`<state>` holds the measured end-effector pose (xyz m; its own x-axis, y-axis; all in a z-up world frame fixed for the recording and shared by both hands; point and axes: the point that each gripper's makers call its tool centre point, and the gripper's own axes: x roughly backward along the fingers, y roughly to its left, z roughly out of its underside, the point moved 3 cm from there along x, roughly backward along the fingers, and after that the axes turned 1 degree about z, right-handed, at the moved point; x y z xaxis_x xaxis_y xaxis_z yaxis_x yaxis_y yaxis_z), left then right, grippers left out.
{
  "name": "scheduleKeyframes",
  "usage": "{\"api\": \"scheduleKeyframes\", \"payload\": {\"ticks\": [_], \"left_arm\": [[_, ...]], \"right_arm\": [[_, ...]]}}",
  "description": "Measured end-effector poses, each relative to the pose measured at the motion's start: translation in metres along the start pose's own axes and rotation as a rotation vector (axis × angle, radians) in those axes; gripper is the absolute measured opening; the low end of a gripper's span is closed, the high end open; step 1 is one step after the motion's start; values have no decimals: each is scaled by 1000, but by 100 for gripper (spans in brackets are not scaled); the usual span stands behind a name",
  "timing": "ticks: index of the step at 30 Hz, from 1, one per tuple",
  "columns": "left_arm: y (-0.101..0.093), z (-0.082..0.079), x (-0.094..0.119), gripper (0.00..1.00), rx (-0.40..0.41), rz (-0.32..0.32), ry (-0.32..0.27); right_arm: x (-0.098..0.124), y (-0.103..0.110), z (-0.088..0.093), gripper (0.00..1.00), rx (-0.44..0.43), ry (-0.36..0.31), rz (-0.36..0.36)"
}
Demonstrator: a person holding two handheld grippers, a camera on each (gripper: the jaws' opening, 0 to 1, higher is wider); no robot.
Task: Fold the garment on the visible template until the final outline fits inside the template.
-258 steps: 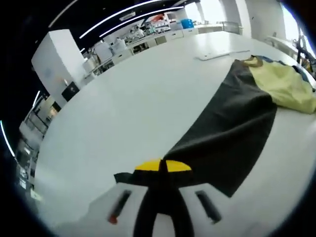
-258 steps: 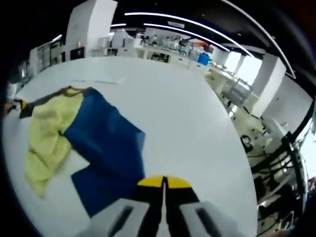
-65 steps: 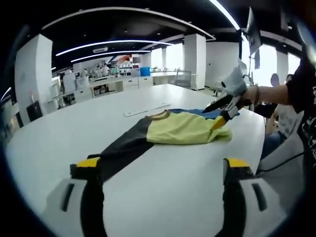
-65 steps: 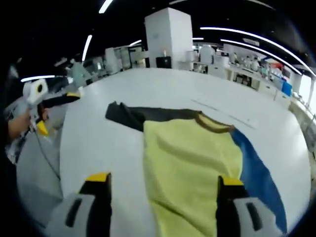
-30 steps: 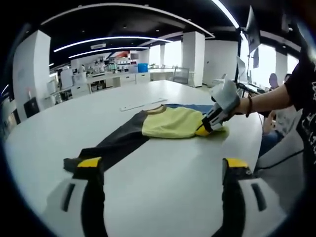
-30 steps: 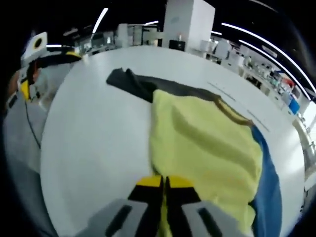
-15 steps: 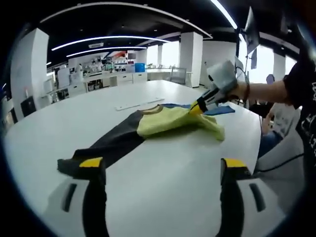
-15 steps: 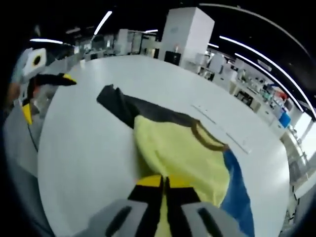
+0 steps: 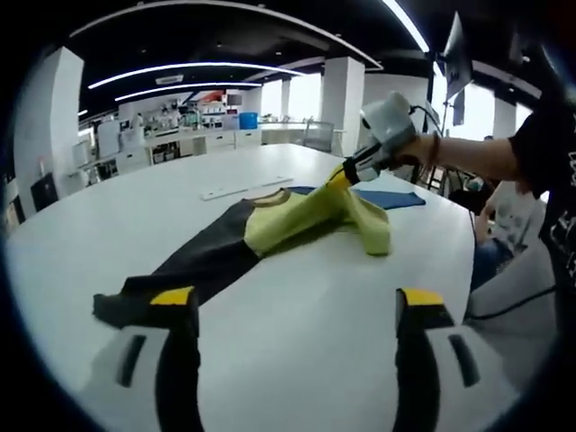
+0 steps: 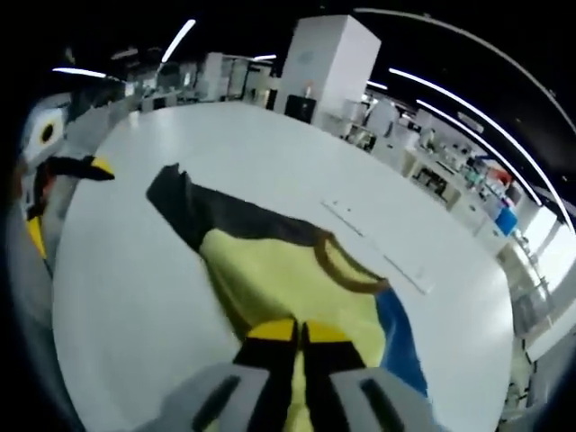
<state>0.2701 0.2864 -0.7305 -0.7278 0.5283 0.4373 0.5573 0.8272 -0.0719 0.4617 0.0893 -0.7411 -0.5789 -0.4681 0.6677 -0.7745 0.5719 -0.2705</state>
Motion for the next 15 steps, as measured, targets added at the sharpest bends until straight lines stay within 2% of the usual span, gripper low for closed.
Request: {"api": "scheduleKeyframes", "payload": {"ticks": [7, 15], "left_arm": [[3, -3, -16, 80, 22, 13, -22], [6, -5, -52, 71, 39, 48, -33]], "right_arm": [[-17, -12, -4, 0, 17, 23, 15], [-38, -20, 5, 0, -3, 53, 25]]}}
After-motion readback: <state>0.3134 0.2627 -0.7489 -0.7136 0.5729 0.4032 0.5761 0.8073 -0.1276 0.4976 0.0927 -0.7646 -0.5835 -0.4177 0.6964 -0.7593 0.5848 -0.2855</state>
